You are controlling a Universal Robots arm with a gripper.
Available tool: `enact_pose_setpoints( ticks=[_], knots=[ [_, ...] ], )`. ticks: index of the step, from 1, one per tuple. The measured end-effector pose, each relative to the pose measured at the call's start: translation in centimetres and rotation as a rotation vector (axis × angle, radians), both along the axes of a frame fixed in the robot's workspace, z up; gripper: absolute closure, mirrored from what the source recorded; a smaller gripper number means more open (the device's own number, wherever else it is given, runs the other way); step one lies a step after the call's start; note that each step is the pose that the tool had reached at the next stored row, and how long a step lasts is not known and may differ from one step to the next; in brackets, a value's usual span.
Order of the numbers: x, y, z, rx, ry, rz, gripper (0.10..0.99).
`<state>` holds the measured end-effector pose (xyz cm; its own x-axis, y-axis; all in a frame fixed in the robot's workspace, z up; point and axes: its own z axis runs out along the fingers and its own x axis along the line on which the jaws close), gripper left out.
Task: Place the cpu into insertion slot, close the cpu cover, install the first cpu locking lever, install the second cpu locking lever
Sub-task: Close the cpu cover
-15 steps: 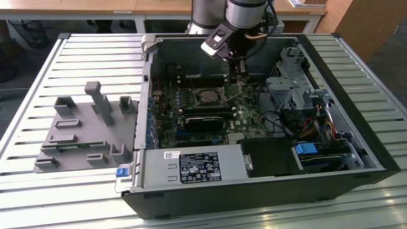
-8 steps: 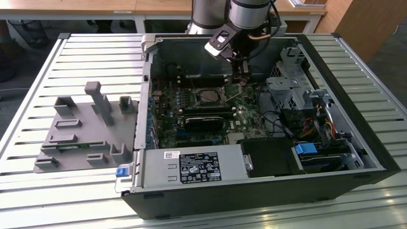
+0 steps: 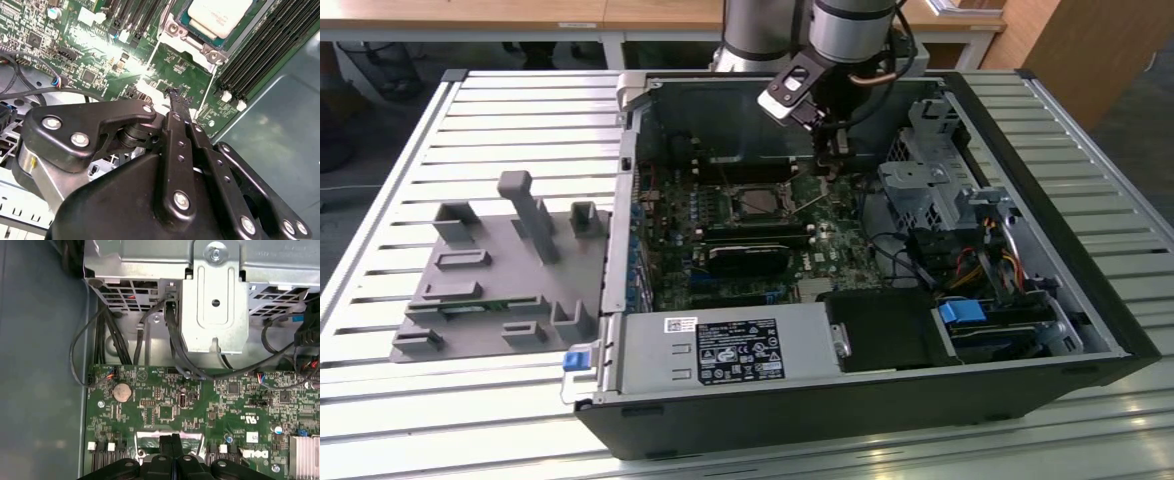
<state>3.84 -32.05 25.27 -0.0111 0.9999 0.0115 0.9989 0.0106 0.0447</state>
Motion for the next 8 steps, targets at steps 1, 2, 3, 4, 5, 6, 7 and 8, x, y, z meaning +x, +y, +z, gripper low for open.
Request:
enact_pose_setpoints(
  ticks=[1,2,3,4,5,6,7,8],
  knots=[
    [0.1,0.0,-0.04,0.0,0.0,0.0,0.98],
    [0.2,0.0,-0.07,0.0,0.0001,0.0,0.98],
    [0.31,0.0,-0.09,0.0,0.0001,0.0,0.98],
    [0.4,0.0,-0.12,0.0,0.0002,0.0,0.98],
    [0.49,0.0,-0.14,0.0,0.0002,0.0,0.98],
    [0.57,0.0,-0.16,0.0,0.0001,0.0,0.98],
    [0.65,0.0,-0.17,0.0,0.0002,0.0,0.98],
    [0.73,0.01,-0.19,0.0,0.0002,0.0,0.98]
  ],
)
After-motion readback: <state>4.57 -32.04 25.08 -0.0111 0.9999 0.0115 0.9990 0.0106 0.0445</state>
